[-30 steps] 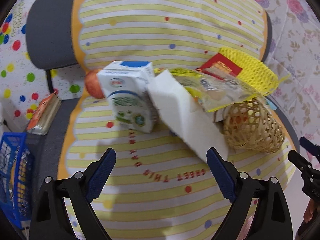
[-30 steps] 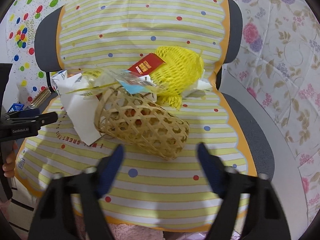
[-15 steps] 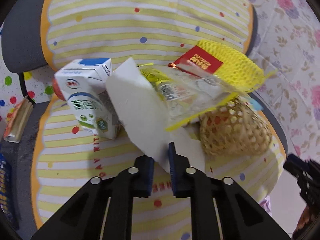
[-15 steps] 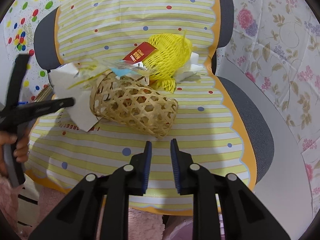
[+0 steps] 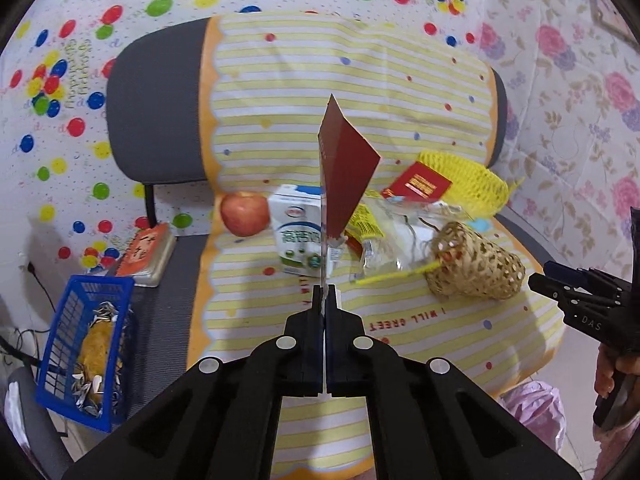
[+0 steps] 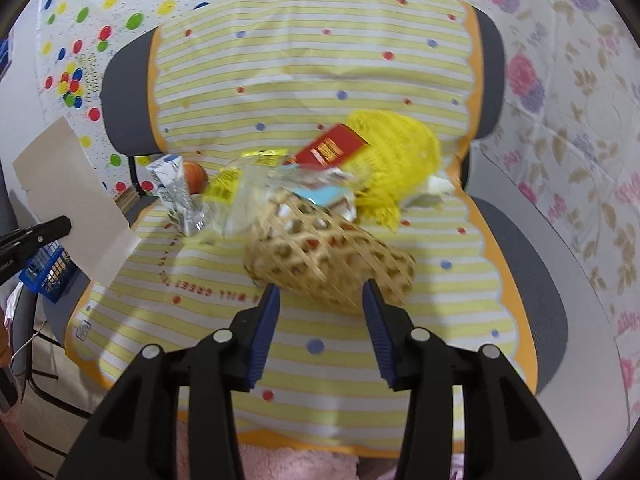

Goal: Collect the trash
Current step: 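Carry the white paper sheet with the left gripper toward the pink trash bin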

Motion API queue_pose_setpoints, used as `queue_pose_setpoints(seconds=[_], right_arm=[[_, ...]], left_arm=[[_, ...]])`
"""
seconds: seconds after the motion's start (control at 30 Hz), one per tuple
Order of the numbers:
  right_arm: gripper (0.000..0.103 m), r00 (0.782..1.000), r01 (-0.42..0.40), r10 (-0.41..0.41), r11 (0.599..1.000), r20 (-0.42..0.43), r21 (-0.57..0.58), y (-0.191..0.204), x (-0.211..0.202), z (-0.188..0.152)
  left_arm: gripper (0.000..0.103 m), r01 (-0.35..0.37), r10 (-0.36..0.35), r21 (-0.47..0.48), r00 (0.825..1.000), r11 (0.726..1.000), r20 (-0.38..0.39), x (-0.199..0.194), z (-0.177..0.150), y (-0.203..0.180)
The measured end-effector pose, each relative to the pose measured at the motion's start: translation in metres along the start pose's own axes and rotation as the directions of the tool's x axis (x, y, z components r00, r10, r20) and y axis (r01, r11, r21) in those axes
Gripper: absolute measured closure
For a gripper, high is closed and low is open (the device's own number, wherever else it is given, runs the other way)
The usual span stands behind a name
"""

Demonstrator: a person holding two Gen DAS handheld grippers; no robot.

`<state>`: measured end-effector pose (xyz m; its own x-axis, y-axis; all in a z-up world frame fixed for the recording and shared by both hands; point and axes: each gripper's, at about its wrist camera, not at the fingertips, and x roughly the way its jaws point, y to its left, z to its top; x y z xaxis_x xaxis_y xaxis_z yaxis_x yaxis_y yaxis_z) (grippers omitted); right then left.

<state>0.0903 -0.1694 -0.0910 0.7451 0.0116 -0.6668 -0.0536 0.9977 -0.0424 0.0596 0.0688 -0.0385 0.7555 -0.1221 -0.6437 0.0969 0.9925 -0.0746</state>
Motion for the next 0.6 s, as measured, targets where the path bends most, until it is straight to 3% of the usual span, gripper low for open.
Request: queue_pose_setpoints(seconds=[0.1, 0.37, 0.6], right_arm=[[0.055, 1.0, 0.0, 0.0, 1.0, 0.013, 0.025, -0.002, 0.009, 0.015], [0.055, 0.999, -0.039, 0.042, 0.981, -0.015, 0.188, -0.027, 0.059, 0.055], [0.05, 0.985, -0.13, 0.164, 0.911, -0.054, 0.391, -0.047, 0.106, 0.066]], left_arm=[[0.103, 0.006, -0.006, -0.02, 1.0, 1.0, -0.002, 0.003, 0.001, 0.005], [0.103, -0.004, 0.004, -0.02, 1.0, 1.0, -0.023, 0.029, 0.01, 0.007], [0.102, 0.006, -0.007, -0.021, 0.998, 1.0, -0.059, 0.05, 0.012, 0.004]])
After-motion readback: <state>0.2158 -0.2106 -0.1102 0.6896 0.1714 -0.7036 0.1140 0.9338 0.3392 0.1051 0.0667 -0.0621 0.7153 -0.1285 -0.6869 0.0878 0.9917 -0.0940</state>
